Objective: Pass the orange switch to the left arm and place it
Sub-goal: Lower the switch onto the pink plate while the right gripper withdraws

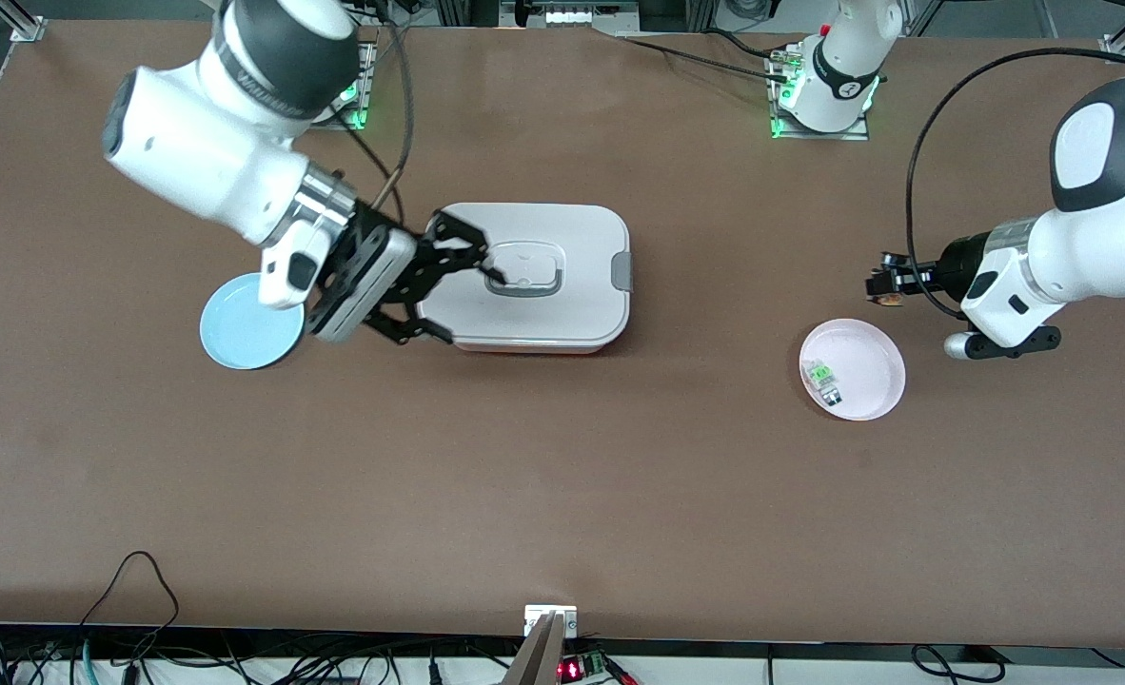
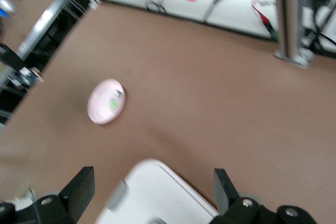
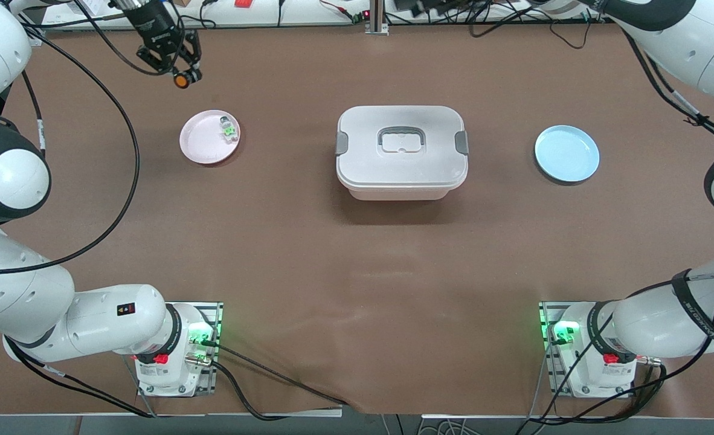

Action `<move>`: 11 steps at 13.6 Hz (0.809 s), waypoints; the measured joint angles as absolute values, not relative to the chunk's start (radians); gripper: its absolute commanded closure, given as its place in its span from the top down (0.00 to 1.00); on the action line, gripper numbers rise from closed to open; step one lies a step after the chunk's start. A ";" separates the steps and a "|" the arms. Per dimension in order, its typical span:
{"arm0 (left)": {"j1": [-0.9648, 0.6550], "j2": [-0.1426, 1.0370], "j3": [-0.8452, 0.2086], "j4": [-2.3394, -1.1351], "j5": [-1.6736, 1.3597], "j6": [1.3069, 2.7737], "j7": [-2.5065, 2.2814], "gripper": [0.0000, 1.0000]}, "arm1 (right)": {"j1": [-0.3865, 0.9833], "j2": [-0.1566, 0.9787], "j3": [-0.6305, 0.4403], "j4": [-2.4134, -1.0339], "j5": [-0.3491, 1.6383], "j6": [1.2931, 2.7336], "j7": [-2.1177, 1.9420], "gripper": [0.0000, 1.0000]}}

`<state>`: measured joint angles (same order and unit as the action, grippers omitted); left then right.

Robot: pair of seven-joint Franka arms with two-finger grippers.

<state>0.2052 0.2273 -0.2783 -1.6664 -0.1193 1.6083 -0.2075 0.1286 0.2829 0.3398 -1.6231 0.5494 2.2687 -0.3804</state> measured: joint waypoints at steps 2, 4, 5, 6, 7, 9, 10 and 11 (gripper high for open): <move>0.206 0.271 -0.278 -1.693 -0.031 1.675 -0.205 0.00 | 0.127 0.286 0.256 -1.626 0.463 2.142 -0.374 1.00; 0.205 0.329 -0.278 -1.724 0.037 1.778 -0.204 0.00 | 0.126 0.290 0.170 -1.629 0.391 2.019 -0.352 1.00; 0.206 0.353 -0.278 -1.741 0.060 1.830 -0.204 0.00 | 0.125 0.292 0.128 -1.630 0.337 1.964 -0.348 1.00; 0.208 0.374 -0.277 -1.761 0.081 1.885 -0.204 0.00 | 0.124 0.294 0.088 -1.631 0.277 1.915 -0.338 1.00; 0.211 0.394 -0.276 -1.782 0.099 1.942 -0.204 0.00 | 0.123 0.295 0.056 -1.633 0.222 1.876 -0.320 1.00; 0.225 0.447 -0.273 -1.808 0.144 2.048 -0.204 0.00 | 0.121 0.293 0.017 -1.633 0.112 1.811 -0.270 1.00; 0.235 0.481 -0.273 -1.812 0.164 2.098 -0.204 0.00 | 0.122 0.291 0.010 -1.633 0.057 1.781 -0.229 1.00; 0.245 0.514 -0.272 -1.813 0.175 2.136 -0.204 0.00 | 0.122 0.286 0.009 -1.633 0.008 1.750 -0.175 1.00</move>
